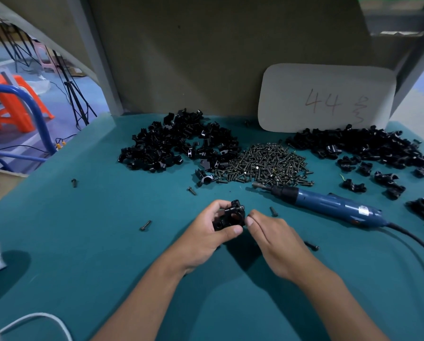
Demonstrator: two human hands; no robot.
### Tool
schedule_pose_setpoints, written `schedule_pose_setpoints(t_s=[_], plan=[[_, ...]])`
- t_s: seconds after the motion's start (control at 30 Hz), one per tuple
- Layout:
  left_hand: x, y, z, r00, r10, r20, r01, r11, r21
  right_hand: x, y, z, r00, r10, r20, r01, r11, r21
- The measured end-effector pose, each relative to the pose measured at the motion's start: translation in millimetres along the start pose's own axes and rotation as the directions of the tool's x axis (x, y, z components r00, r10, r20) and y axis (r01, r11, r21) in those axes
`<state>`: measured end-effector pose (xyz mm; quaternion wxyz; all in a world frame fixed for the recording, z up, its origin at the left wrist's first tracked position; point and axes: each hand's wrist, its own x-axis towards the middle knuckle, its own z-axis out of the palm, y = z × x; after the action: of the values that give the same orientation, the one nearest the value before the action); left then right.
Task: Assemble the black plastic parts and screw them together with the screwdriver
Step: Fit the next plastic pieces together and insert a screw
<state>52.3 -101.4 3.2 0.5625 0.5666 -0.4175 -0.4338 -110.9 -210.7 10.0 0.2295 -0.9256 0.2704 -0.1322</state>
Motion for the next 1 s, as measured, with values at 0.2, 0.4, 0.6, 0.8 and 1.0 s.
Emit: schedule_pose_setpoints(t_s=[0.2, 0.4, 0.6, 0.8, 1.0], plan=[[-0.4, 2.3, -0.6, 1.000, 0.014, -0.009, -0.014, 1.000, 0.023, 0.8, -2.9, 4.0, 0.999, 0.020, -0.045, -0.019, 0.999, 0.032], [0.1, 4.8, -3.8, 1.000, -0.028, 0.008, 0.028, 0.997, -0.070, -0.3, -2.3, -1.7, 0.989, -0.132, -0.067, 0.114, 0.969, -0.220], [0.4, 0.5, -2.9, 1.000, -0.013, 0.004, 0.013, 0.999, 0.048, 1.0, 2.3, -0.4, 1.000, 0.007, 0.000, -0.007, 1.000, -0.002], [0.4, 0.9, -3.9, 1.000, -0.017, -0.007, 0.017, 1.000, 0.025, 2.3, 3.7, -0.5, 0.998, -0.055, 0.030, 0.055, 0.998, 0.014], [1.1, -0.3, -3.8, 1.000, -0.028, 0.003, 0.028, 0.999, 0.016, 2.1, 5.5, 1.0, 0.997, -0.027, -0.077, 0.036, 0.992, 0.121]])
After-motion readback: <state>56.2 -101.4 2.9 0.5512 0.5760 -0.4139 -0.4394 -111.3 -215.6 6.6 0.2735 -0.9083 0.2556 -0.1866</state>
